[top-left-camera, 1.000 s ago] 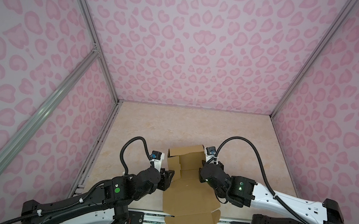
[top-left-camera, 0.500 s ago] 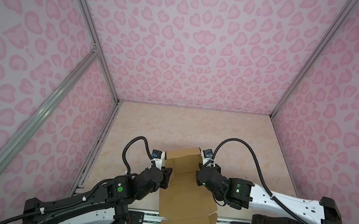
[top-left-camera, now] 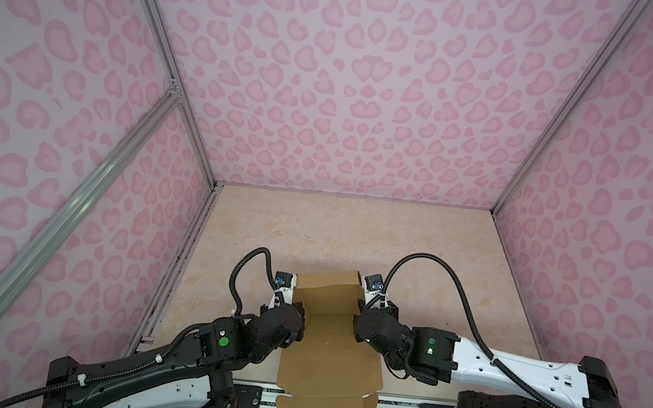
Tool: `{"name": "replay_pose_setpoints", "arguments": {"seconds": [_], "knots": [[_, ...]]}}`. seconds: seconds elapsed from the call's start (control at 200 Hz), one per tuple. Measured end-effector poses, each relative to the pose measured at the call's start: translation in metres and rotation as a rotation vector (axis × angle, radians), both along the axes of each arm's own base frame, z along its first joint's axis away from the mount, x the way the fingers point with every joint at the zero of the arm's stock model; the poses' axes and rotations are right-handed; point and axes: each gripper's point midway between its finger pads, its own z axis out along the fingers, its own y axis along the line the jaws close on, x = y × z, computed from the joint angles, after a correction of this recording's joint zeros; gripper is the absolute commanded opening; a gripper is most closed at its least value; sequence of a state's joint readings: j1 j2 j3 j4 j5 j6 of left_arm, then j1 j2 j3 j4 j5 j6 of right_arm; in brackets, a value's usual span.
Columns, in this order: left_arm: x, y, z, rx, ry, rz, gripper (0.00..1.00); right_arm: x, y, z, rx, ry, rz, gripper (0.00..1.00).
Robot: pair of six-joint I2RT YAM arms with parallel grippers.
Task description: Fold the paper box
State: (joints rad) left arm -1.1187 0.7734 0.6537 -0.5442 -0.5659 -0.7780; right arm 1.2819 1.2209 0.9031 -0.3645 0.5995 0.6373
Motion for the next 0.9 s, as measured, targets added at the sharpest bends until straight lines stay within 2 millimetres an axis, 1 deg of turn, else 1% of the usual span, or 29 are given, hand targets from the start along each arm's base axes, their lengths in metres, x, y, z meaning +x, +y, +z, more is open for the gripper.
{"name": "replay_pose_setpoints", "arguments": {"seconds": [0.295, 0.4, 0.57, 0.685, 0.775, 0.9], "knots": [[0.001, 0.01, -0.004, 0.046, 0.013, 0.045, 0.04, -0.01, 0.01, 0.003, -0.004, -0.01, 0.027, 0.0], [0.0, 0.015, -0.003, 0.051, 0.008, 0.053, 0.04, -0.015, 0.014, 0.006, 0.001, -0.016, 0.04, 0.0], [-0.001, 0.024, -0.002, 0.051, 0.006, 0.077, 0.04, -0.025, 0.023, 0.014, 0.011, -0.03, 0.068, 0.0], [-0.002, 0.028, -0.006, 0.07, 0.018, 0.093, 0.04, -0.033, 0.029, 0.014, -0.004, -0.035, 0.09, 0.0], [-0.003, 0.031, -0.007, 0.076, 0.024, 0.105, 0.04, -0.036, 0.031, 0.014, -0.006, -0.035, 0.1, 0.0], [-0.003, 0.033, -0.004, 0.064, 0.021, 0.117, 0.04, -0.038, 0.032, 0.017, 0.006, -0.037, 0.107, 0.0]]}}
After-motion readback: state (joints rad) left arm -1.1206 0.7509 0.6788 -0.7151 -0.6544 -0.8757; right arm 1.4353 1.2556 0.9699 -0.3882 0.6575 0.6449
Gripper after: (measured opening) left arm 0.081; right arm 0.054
